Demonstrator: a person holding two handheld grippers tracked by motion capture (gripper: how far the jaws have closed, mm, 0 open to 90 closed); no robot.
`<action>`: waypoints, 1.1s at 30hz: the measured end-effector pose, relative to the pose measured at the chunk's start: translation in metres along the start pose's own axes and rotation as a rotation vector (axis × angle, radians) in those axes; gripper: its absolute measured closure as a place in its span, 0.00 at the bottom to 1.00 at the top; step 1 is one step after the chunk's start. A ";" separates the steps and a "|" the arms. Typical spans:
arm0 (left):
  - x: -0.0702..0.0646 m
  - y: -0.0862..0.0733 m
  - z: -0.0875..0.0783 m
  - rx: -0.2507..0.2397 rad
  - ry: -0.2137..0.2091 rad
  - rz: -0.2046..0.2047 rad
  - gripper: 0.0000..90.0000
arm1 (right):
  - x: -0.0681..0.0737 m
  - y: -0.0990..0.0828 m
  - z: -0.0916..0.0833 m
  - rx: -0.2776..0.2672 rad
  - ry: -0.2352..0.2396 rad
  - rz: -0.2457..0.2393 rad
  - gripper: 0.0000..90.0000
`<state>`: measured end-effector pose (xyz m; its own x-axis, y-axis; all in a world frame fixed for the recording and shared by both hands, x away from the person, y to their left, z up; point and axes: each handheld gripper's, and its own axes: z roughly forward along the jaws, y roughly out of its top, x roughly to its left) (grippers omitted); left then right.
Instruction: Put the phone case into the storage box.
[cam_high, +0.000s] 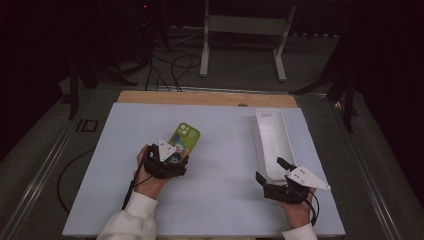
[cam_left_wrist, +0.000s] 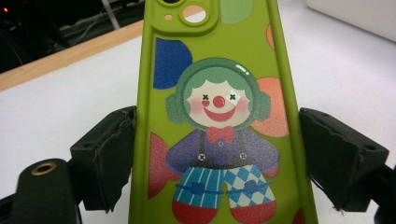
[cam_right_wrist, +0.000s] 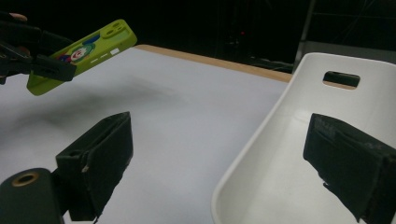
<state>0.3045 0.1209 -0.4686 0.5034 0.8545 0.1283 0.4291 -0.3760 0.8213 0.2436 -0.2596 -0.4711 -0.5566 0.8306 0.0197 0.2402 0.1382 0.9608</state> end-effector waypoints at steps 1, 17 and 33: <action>0.000 0.000 -0.001 -0.004 0.000 0.002 0.17 | 0.001 0.002 0.001 0.002 0.001 -0.001 0.09; 0.005 0.013 -0.017 -0.068 0.021 0.049 0.17 | 0.002 0.030 0.013 0.039 0.051 -0.033 0.09; 0.003 0.023 -0.022 -0.128 0.019 0.069 0.17 | 0.001 0.052 0.024 0.064 0.050 -0.006 0.09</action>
<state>0.2997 0.1226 -0.4369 0.5134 0.8353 0.1967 0.2940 -0.3865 0.8742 0.2747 -0.2387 -0.4283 -0.5967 0.8019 0.0297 0.2863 0.1782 0.9414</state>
